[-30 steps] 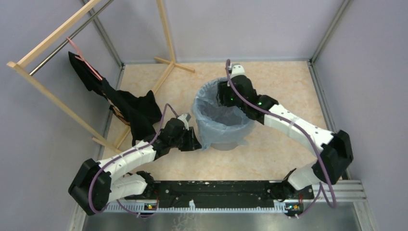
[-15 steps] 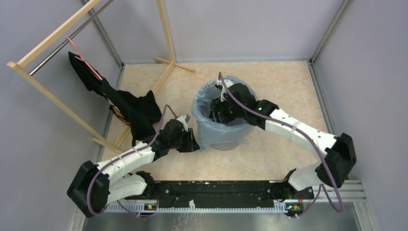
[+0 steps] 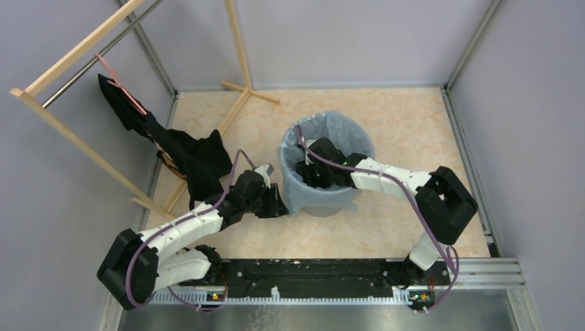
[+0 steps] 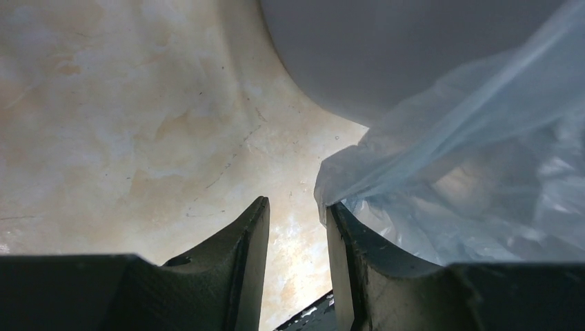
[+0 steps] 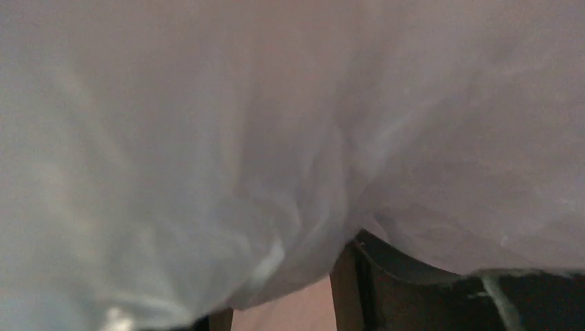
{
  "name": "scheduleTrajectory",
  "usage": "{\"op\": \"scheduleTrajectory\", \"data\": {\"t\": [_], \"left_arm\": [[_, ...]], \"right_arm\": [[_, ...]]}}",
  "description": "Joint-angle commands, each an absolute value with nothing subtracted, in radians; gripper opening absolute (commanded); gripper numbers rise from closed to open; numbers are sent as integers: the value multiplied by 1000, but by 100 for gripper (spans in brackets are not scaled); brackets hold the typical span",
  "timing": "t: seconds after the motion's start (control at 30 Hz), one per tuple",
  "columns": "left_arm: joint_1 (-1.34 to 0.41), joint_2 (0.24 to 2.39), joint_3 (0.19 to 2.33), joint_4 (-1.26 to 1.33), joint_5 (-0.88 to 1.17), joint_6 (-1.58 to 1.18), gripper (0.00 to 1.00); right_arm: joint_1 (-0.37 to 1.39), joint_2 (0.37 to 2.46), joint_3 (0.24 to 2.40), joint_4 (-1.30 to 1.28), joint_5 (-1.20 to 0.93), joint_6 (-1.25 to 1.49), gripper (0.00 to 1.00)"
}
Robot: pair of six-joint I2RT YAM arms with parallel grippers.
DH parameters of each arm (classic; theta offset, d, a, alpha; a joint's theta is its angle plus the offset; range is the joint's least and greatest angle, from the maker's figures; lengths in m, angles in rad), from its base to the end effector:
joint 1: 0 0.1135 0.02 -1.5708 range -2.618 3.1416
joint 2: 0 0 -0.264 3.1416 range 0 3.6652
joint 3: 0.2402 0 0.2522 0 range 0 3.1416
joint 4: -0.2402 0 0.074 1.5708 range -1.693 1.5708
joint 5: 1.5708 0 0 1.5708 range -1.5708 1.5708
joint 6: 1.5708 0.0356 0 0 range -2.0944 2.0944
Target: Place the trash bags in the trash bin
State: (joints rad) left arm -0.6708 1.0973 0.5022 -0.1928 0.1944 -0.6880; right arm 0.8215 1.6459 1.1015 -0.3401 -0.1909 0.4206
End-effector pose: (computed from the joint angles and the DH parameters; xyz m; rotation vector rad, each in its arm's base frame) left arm 0.1625 -0.1377 0.1836 0.0797 2.5199 -0.8444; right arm 0.2331 0.2605 0.2169 -0.6031 2.5228 0.7408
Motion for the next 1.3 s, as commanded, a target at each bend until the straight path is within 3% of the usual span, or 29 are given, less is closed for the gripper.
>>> {"op": "scheduleTrajectory", "data": {"t": [0.0, 0.23, 0.43, 0.7, 0.8, 1.0, 1.27], "left_arm": [[-677, 1098, 511, -150, 205, -694, 43], [-676, 1081, 501, -164, 193, -686, 43], [-677, 1085, 501, -165, 191, -678, 43], [-676, 1116, 523, -200, 158, -635, 44], [-677, 1110, 523, -207, 157, -638, 44], [-678, 1097, 501, -188, 173, -674, 45], [-678, 1073, 495, -195, 174, -681, 46]], "right_arm": [[826, 1727, 1084, -227, -169, 460, 46], [837, 1754, 1207, -399, -90, 448, 47], [853, 1554, 1290, -524, -27, 420, 63], [853, 1445, 1419, -644, 21, 380, 70], [845, 1404, 1455, -646, 137, 337, 75], [741, 1391, 1401, -553, 273, 271, 74], [724, 1477, 1211, -336, 232, 334, 75]]}}
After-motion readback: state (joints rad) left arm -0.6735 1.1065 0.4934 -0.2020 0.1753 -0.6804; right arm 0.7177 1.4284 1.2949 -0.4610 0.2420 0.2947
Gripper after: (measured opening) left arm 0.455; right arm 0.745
